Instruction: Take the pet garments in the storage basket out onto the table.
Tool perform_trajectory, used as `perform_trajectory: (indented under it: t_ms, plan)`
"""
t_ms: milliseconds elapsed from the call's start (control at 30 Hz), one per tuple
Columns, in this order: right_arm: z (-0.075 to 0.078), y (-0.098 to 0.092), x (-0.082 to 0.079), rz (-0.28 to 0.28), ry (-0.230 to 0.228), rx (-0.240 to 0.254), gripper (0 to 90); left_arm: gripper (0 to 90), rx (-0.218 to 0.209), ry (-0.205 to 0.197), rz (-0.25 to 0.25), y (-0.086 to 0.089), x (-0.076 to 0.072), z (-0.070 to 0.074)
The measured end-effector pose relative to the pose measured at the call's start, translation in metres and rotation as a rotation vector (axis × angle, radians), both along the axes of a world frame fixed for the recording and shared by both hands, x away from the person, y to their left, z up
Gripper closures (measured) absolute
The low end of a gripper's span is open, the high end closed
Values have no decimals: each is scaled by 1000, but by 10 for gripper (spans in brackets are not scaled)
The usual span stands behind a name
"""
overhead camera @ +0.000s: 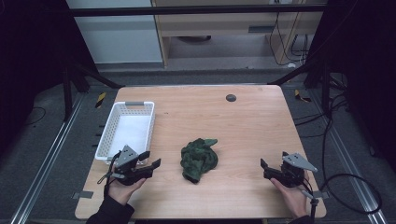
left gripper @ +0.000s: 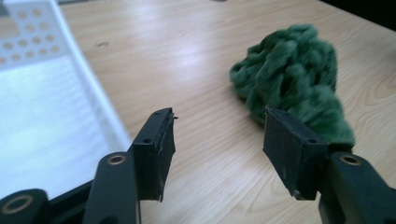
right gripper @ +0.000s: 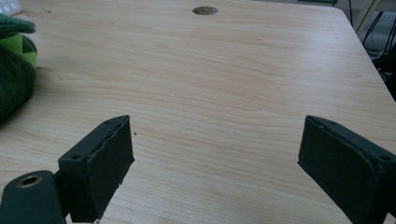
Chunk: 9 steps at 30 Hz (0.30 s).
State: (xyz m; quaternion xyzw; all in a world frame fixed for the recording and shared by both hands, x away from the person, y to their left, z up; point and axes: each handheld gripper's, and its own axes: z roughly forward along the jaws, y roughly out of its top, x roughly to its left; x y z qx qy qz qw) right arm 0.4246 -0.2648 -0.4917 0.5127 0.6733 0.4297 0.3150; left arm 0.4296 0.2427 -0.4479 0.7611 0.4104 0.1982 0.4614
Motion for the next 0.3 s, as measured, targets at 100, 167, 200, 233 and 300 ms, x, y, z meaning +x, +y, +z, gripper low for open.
perform_trajectory:
  t_ms: [100,167,200,233,300]
  plan:
    - [0,1,0,3,2,-5,99,451,-27,16,21,10,-8,-4]
    - [0,1,0,3,4,-4,99,450,-24,16,21,11,-9,-5]
    - [-1,1,0,3,4,-8,99,450,-21,19,22,12,-11,-5]
    - [-1,1,0,3,5,-13,99,447,-19,20,26,15,-13,-7]
    - [-1,2,0,5,4,-14,99,439,-17,23,30,17,-15,-8]
